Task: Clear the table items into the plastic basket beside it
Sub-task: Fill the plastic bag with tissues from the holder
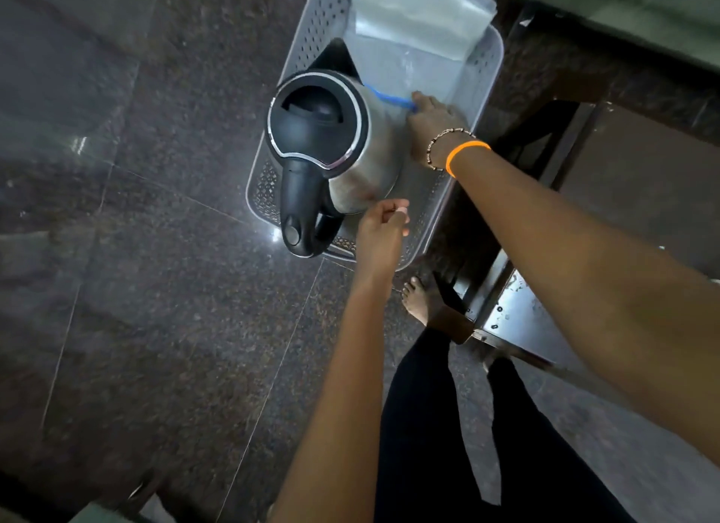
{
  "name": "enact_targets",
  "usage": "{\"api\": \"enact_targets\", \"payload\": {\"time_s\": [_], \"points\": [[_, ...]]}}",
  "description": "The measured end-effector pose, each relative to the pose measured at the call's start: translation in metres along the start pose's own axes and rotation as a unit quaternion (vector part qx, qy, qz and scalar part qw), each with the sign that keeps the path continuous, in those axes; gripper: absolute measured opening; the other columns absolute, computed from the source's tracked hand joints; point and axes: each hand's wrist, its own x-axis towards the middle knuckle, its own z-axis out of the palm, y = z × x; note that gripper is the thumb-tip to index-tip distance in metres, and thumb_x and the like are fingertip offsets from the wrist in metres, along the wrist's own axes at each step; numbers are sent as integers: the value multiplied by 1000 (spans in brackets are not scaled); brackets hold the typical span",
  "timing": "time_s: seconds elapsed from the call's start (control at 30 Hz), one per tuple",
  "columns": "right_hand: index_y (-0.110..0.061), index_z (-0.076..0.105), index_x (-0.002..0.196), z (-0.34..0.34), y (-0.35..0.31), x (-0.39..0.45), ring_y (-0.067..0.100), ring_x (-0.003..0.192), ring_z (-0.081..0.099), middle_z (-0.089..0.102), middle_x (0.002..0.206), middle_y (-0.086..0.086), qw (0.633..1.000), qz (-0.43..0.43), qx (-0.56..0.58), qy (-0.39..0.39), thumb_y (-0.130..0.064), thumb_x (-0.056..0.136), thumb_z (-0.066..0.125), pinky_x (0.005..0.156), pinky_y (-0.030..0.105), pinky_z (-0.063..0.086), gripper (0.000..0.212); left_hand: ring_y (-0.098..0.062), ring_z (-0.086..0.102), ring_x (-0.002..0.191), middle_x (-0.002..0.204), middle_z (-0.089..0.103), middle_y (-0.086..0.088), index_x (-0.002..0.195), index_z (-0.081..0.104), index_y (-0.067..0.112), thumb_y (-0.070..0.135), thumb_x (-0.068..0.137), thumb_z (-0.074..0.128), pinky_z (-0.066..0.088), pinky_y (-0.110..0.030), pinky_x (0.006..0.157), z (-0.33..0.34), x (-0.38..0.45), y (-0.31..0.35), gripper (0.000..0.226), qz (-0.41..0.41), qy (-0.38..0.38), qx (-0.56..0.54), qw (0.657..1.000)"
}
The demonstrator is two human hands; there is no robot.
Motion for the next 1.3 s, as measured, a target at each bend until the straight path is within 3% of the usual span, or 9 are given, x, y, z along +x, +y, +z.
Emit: {"api": "enact_targets", "payload": {"time_s": [0.17,0.37,0.53,0.7,1.0,1.07,1.13,1.2,1.3], "points": [[-2,56,122,-12,6,-9,35,124,48,49,138,15,989,18,107,102,1,82,50,109,37,34,41,-6,49,64,73,52,8,83,59,25,15,93,51,43,-19,69,-5,0,4,16,-18,-29,2,999],[-3,70,79,-33,5,-83,15,82,64,71,83,6,857,49,385,338,2,72,57,82,24,47,16,-5,51,66,78,54,8,93,60,19,21,93,53,43,-21,74,2,-13,24,7,13,-28,-41,999],[-24,57,85,-32,4,-150,-6,57,53,53,62,-18,825,56,473,304,-1,68,67,58,7,39,30,-9,53,75,92,55,-1,104,54,16,20,91,58,50,-18,73,27,-39,51,14,100,-43,-124,986],[-24,60,80,-23,25,-204,-5,52,48,55,59,-11,802,41,538,257,-7,66,78,54,7,37,29,-28,57,88,92,57,-16,96,54,4,6,86,64,51,-44,83,53,-63,56,14,99,-28,-103,989],[-25,48,63,-6,115,-295,14,60,50,52,61,-4,740,100,597,293,-3,76,64,60,29,39,30,0,53,52,65,59,5,77,58,16,7,85,65,45,-13,52,119,-137,12,14,103,-81,-42,991],[-22,48,64,-2,141,-323,10,56,47,50,60,-5,749,151,542,349,-6,72,59,61,23,39,21,-2,45,44,61,49,-1,73,53,15,3,85,63,39,-13,45,139,-155,-5,19,90,-63,-17,994],[-14,52,70,0,175,-358,10,55,49,54,62,2,807,178,427,367,-7,70,56,59,20,37,8,-6,39,44,59,44,-3,70,49,17,-1,84,59,34,-14,42,168,-180,-21,25,80,-58,9,995],[-8,56,74,3,199,-384,19,68,52,57,79,12,868,171,311,347,0,70,54,63,27,37,8,-8,39,47,61,44,-1,68,46,20,-3,83,56,35,-18,47,195,-199,-36,29,87,-57,23,994],[-7,63,69,5,225,-418,30,76,56,59,83,15,898,112,267,331,8,68,53,67,28,35,18,-10,42,49,62,49,1,67,47,19,-3,82,53,39,-27,55,242,-231,-55,28,118,-67,57,989]]}}
